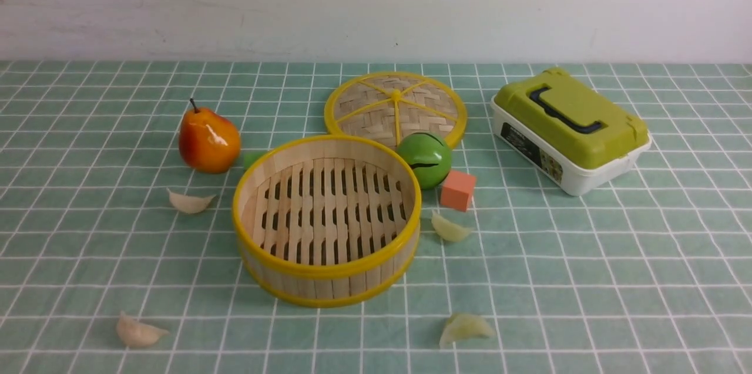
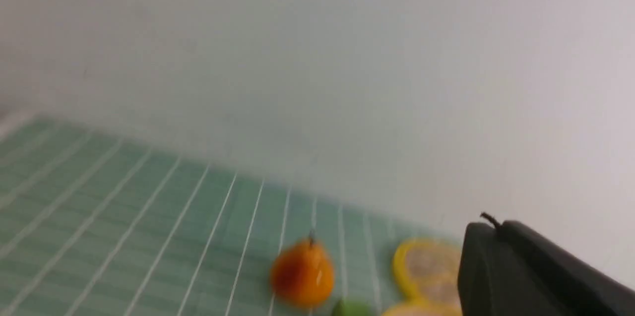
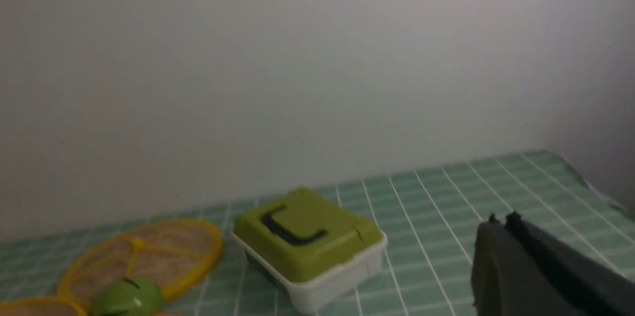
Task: Put the dumplings into the steamer on the table with the blue tablecloth.
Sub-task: 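Reach for and grasp a dumpling on the table with the left gripper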
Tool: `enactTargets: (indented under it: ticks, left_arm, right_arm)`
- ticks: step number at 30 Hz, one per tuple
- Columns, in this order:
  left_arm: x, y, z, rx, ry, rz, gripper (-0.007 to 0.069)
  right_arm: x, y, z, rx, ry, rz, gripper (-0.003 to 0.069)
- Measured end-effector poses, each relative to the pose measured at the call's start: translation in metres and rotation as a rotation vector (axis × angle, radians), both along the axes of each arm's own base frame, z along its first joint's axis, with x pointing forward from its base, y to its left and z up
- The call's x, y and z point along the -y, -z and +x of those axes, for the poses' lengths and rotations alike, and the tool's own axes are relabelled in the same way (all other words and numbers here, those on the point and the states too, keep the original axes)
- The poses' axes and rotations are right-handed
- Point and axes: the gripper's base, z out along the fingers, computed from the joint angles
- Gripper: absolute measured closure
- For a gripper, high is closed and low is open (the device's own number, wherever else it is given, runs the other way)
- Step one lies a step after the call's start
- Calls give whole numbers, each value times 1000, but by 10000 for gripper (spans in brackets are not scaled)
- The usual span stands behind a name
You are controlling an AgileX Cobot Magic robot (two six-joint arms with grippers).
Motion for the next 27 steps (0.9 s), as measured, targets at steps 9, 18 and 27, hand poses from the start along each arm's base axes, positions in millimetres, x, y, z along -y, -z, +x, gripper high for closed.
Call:
enactTargets:
  ticks: [9, 18, 27]
  left_arm:
    - [12, 57, 95, -620, 70, -49, 638]
    - [20, 104, 198, -810, 82, -144, 540]
    - [23, 167, 289, -903, 66, -150, 204]
  right_arm:
    - [-6, 49, 33, -586, -58, 1, 663]
    - [-48, 70, 54, -741, -497, -77, 661]
    - [-55, 70, 60, -708, -593, -157, 660]
